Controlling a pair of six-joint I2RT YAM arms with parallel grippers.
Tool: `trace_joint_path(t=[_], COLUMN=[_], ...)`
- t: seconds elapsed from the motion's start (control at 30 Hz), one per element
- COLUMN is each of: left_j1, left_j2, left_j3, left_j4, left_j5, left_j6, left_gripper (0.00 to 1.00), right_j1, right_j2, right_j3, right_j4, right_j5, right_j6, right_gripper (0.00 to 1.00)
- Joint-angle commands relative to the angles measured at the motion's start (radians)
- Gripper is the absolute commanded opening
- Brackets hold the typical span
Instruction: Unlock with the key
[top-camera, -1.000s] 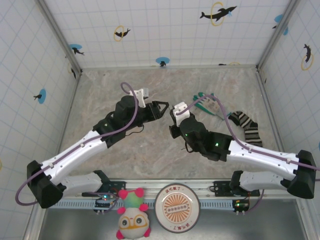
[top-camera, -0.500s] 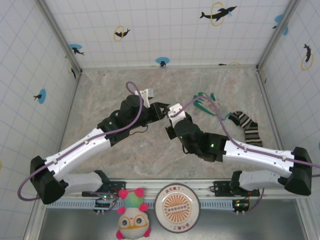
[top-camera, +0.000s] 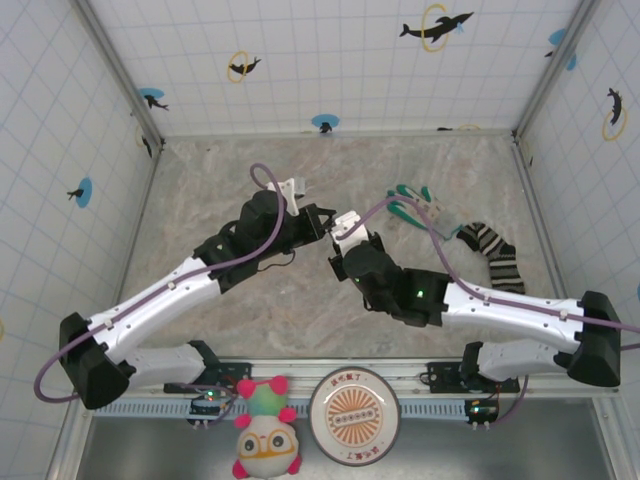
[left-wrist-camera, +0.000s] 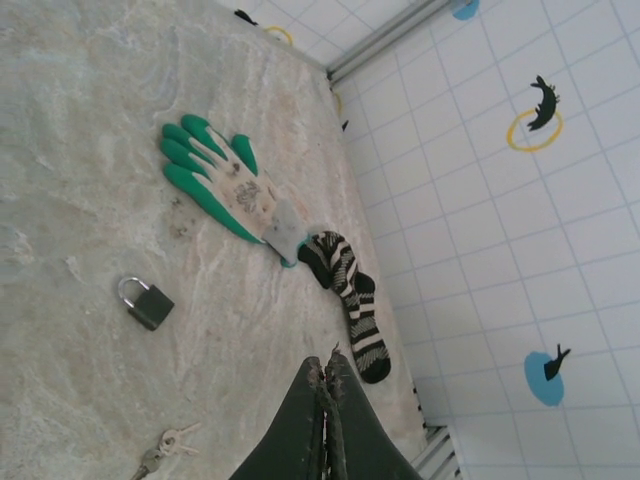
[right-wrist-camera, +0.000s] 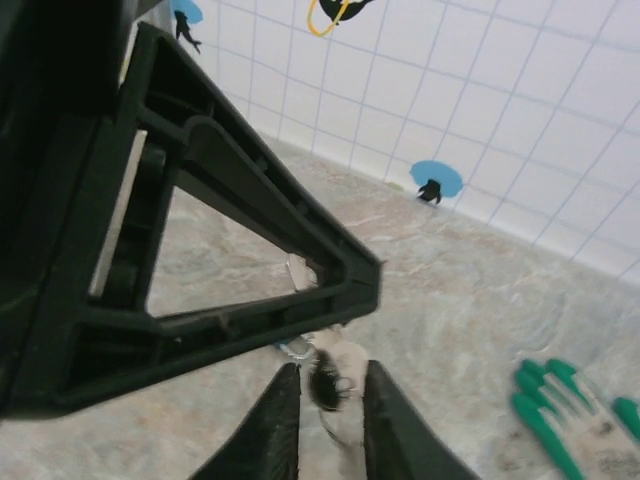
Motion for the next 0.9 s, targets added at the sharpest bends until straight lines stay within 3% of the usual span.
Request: trace_joint_path(t=[0.0, 0.23, 0.4, 0.57, 0.7, 0.77, 0.87], left_j1=[0.0, 0.047, 0.068, 0.08, 0.086, 0.086, 0.086], left_j2=[-0.026, -0.046, -0.065, -0.09, -0.117, -0.125, -0.133], left_j3=[0.027, 0.007, -0.024, -0.071, -0.123, -0.148, -0.175], left_j4=[-0.051, -0.008, 0.07, 0.146, 0.231, 0.285, 0.346], left_j5=[-0.067, -0.045, 0.006, 0.042, 0.088, 0.123, 0.157], left_j6=[0.041, 0.151, 0.219, 0.235, 0.214, 0.199, 0.173], left_gripper=[0.0, 0.0, 0.0, 0.0, 0.0, 0.0, 0.0], right_j1=[-0.023, -0.143, -0.296, -0.401, -0.532, -0.557, -0.559], right_j2=[-0.058, -0.172, -0.191, -0.214, -0.225, -0.226, -0.214], right_j3=[0.001, -0.113, -0.18, -0.275, -0.356, -0.411, -0.436], right_j4=[0.011, 0.046, 0.124, 0.293, 0.517, 0.69, 0.798], right_j5=[-0.009, -0.257, -0.504, -0.66, -0.892, -0.946, -0.99], right_j6=[0.06, 0.216, 0.386, 0.506, 0.699, 0.78, 0.828], right_gripper=[0.32, 0.4, 0.42, 0.43, 0.39, 0.41, 0.46])
